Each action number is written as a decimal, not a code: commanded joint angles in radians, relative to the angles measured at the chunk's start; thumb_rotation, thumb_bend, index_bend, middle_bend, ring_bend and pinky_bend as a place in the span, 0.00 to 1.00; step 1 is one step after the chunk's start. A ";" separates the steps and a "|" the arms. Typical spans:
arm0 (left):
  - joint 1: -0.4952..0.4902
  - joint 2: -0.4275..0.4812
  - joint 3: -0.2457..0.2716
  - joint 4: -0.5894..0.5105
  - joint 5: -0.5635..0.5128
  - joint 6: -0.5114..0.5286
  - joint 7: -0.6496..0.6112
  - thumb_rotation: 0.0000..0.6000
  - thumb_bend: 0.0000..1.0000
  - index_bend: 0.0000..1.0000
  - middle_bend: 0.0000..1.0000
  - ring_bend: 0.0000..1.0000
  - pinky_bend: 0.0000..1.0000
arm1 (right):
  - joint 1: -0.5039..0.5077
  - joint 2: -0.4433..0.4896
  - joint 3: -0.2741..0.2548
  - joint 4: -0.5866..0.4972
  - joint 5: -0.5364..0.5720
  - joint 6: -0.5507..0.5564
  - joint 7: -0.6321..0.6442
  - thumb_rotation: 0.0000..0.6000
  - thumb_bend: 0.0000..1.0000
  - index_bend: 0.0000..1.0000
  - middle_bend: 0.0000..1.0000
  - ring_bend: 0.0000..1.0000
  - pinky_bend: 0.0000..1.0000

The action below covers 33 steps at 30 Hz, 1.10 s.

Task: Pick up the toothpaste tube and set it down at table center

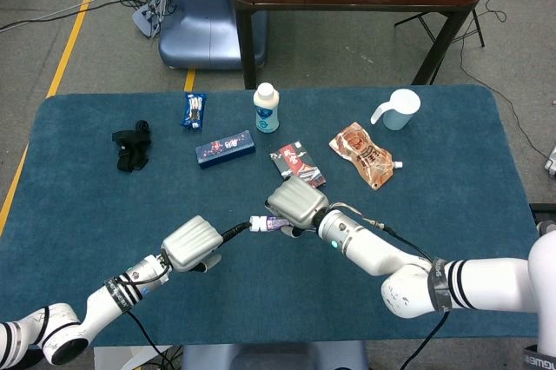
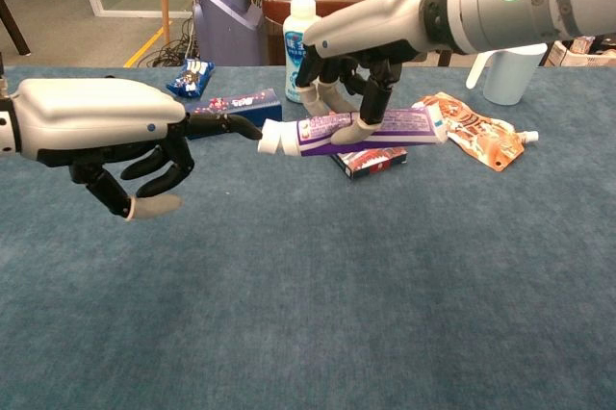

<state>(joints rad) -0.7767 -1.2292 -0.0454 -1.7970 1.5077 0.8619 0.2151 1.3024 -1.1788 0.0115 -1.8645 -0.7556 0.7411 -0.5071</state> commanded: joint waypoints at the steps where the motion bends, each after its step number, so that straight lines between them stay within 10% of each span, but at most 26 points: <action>1: -0.003 -0.003 -0.002 -0.001 -0.004 0.000 0.000 1.00 0.41 0.00 0.71 0.71 0.79 | -0.010 -0.001 0.006 0.007 -0.016 0.000 0.012 1.00 0.85 0.87 0.75 0.73 0.32; 11: 0.009 0.004 -0.008 -0.012 -0.037 0.022 -0.016 1.00 0.41 0.00 0.65 0.63 0.78 | -0.060 -0.004 0.028 0.013 -0.065 0.020 0.076 1.00 0.85 0.87 0.75 0.73 0.34; 21: 0.116 0.112 -0.047 -0.041 -0.151 0.136 -0.264 0.98 0.24 0.00 0.29 0.28 0.55 | -0.211 -0.024 0.054 0.026 -0.240 0.097 0.272 1.00 0.85 0.87 0.75 0.73 0.46; 27: 0.172 0.156 -0.084 -0.054 -0.194 0.182 -0.467 0.35 0.15 0.00 0.12 0.13 0.38 | -0.273 -0.070 0.058 0.052 -0.332 0.116 0.356 1.00 0.85 0.87 0.76 0.73 0.51; 33: 0.207 0.147 -0.124 -0.065 -0.219 0.217 -0.623 0.02 0.07 0.00 0.03 0.05 0.27 | -0.321 -0.130 0.066 0.055 -0.381 0.155 0.393 1.00 0.85 0.87 0.76 0.73 0.51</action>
<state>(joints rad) -0.5920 -1.0824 -0.1479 -1.8550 1.3051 1.0554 -0.3673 0.9910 -1.2992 0.0740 -1.8110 -1.1284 0.8875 -0.1225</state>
